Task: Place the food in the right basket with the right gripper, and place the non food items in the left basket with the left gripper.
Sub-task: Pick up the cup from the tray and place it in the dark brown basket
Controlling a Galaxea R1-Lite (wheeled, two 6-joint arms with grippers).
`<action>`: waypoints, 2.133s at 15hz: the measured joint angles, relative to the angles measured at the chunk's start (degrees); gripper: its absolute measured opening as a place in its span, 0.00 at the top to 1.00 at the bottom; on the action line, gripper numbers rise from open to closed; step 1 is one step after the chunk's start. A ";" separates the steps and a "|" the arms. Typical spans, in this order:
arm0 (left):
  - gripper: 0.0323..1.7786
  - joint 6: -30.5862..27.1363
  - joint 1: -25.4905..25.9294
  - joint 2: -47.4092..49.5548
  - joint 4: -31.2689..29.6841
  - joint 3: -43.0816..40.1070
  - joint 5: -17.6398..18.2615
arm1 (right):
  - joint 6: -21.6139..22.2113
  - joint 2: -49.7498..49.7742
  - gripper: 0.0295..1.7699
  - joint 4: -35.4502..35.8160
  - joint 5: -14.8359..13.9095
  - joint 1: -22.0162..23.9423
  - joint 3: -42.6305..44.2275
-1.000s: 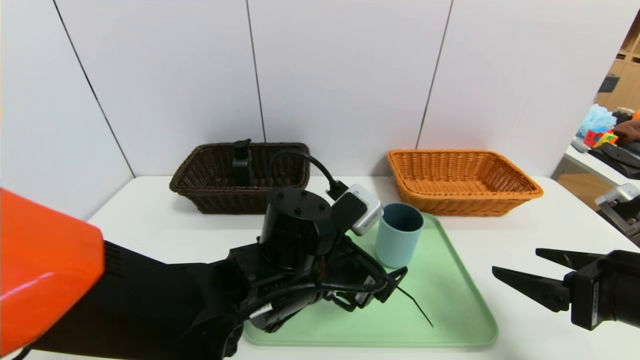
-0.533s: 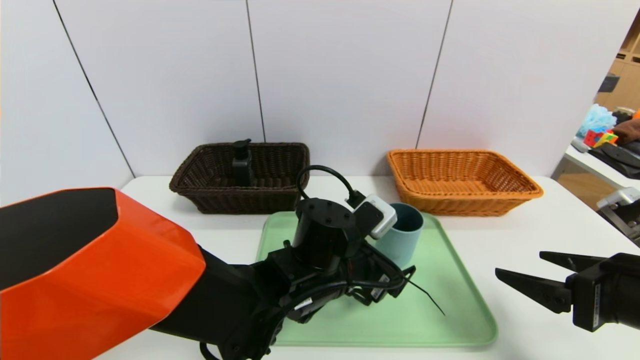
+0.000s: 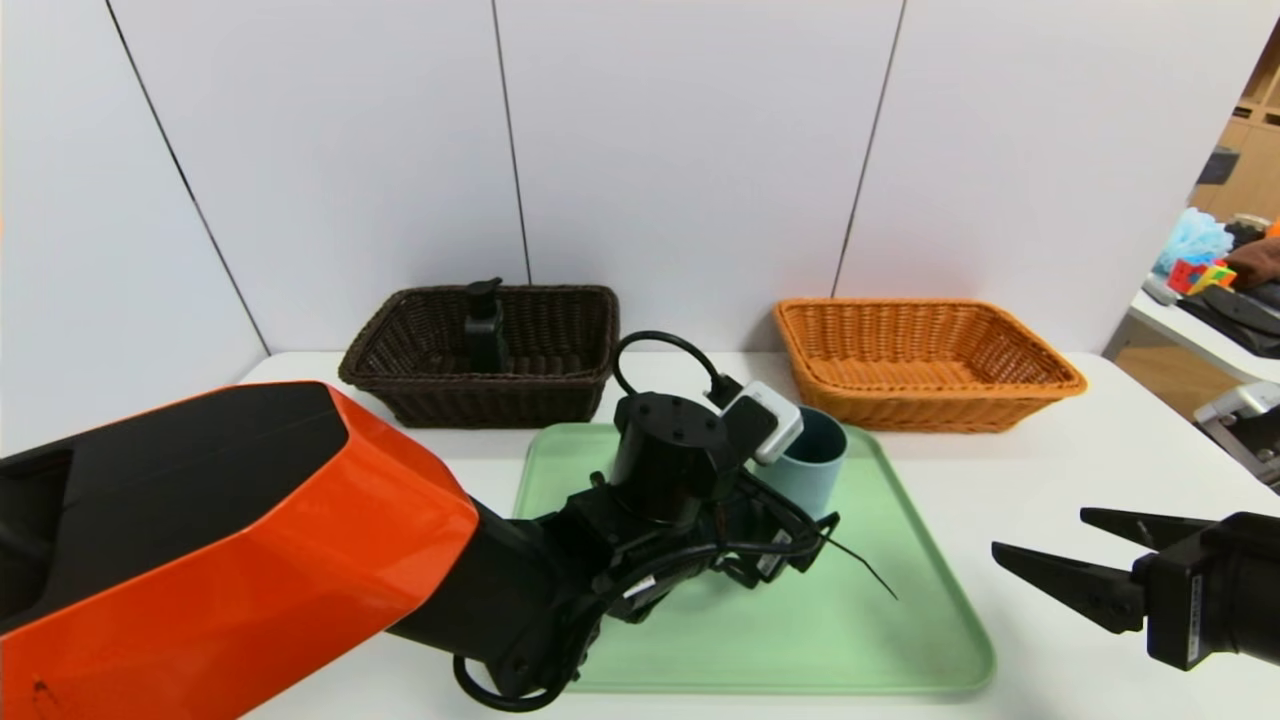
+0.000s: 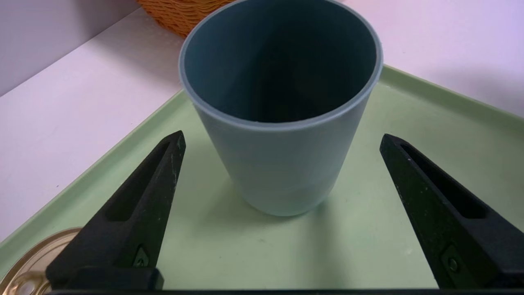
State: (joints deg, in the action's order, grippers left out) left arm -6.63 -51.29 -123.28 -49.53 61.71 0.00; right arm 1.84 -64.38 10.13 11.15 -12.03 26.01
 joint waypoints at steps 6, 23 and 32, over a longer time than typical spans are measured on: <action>0.05 0.07 -0.04 -2.95 -0.05 4.05 0.00 | 0.00 -0.01 0.04 0.01 0.00 0.00 -0.17; 0.05 0.24 0.02 -5.74 -0.09 7.01 0.00 | 0.00 -0.48 0.04 0.09 0.17 0.02 -0.33; 0.38 0.51 0.05 -6.29 -1.40 7.22 -0.22 | -0.02 -0.32 0.04 0.09 0.11 0.00 -0.68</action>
State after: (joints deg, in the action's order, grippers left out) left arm -6.12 -51.24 -129.57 -50.93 68.93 -0.22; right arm 1.82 -64.70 10.22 11.26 -12.03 25.33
